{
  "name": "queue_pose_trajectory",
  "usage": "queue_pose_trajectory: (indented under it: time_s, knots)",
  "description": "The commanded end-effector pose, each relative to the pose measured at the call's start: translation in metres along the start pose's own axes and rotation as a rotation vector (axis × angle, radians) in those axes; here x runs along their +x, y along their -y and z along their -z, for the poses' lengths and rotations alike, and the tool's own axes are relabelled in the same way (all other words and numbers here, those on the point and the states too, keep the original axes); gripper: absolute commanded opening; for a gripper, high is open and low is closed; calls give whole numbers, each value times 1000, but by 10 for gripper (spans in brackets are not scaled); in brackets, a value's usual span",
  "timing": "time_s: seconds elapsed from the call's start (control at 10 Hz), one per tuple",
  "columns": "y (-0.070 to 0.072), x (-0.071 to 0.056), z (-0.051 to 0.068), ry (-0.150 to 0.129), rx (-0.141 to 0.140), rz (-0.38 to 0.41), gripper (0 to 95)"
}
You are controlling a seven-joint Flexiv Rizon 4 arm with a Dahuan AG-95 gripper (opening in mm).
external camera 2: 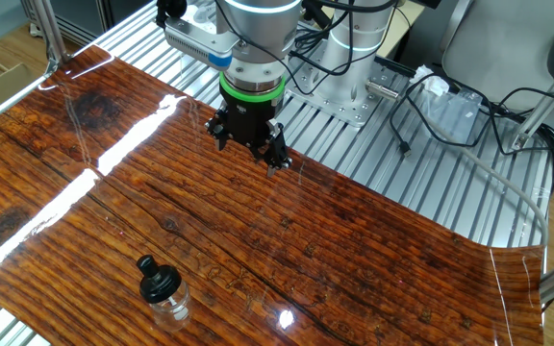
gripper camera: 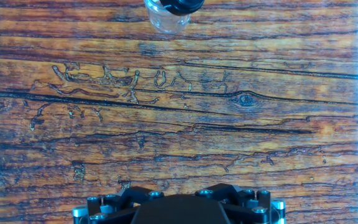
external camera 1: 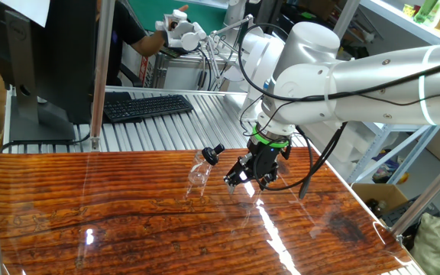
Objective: Screw the lid onto the jar
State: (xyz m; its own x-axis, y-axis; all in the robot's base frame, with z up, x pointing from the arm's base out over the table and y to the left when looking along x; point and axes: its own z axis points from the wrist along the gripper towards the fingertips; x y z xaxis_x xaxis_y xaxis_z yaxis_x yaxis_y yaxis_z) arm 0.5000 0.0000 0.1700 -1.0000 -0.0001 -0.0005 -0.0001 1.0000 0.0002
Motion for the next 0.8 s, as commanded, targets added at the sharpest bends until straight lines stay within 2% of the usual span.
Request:
queue_pose_trajectory:
  time_s: [0.1,0.2,0.3,0.5,0.6,0.8]
  knots:
    - [0,0,0,-1,0,0,950]
    - [0,0,0,8,74,222,0]
    - [0,0,0,10,56,174,0]
    - [0,0,-1,14,40,109,0]
    - [0,-1,-1,16,20,73,0]
    - [0,-1,-1,18,17,39,0]
